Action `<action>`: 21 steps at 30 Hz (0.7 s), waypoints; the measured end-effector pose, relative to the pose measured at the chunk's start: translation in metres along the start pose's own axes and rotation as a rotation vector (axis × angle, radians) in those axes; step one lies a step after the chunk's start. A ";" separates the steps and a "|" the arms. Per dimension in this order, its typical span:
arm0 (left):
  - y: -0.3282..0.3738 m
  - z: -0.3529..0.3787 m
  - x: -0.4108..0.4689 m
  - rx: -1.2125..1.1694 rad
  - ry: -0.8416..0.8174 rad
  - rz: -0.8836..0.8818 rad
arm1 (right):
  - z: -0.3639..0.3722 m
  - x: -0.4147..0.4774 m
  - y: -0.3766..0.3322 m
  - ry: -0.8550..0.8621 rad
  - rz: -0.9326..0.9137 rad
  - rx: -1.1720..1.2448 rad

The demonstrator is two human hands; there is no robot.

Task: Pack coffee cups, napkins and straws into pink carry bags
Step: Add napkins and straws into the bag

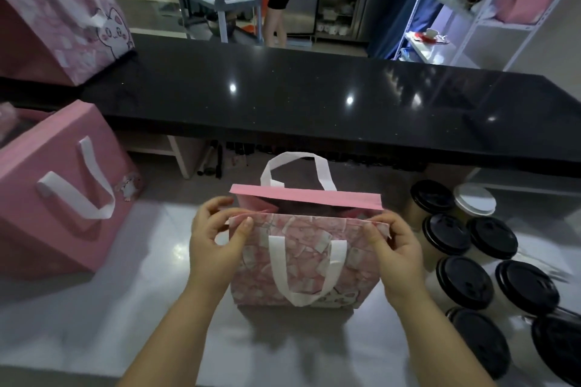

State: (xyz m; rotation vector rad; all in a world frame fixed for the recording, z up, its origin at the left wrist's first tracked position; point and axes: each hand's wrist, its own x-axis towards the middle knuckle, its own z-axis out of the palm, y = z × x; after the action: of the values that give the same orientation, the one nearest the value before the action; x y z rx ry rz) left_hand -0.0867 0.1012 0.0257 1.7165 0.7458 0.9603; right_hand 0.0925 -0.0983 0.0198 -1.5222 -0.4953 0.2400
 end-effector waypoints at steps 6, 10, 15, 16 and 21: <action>-0.003 -0.008 0.027 -0.271 -0.201 -0.119 | -0.010 0.035 -0.005 -0.265 0.131 0.118; -0.008 -0.006 0.027 -0.284 -0.075 -0.172 | -0.002 0.035 -0.001 -0.064 0.125 0.106; -0.005 -0.012 0.026 -0.302 -0.069 -0.173 | 0.000 0.035 0.005 0.026 -0.050 0.071; -0.002 -0.014 0.026 -0.230 -0.087 -0.125 | -0.003 0.036 0.002 -0.023 -0.172 -0.013; 0.019 -0.023 0.021 0.344 -0.166 0.307 | -0.025 0.046 -0.004 -0.317 -0.701 -0.571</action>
State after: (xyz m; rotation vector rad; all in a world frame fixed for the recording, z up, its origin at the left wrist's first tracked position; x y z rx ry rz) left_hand -0.0952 0.1229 0.0535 2.2313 0.5706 0.9161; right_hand 0.1432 -0.1000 0.0315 -1.7552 -1.4010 -0.2357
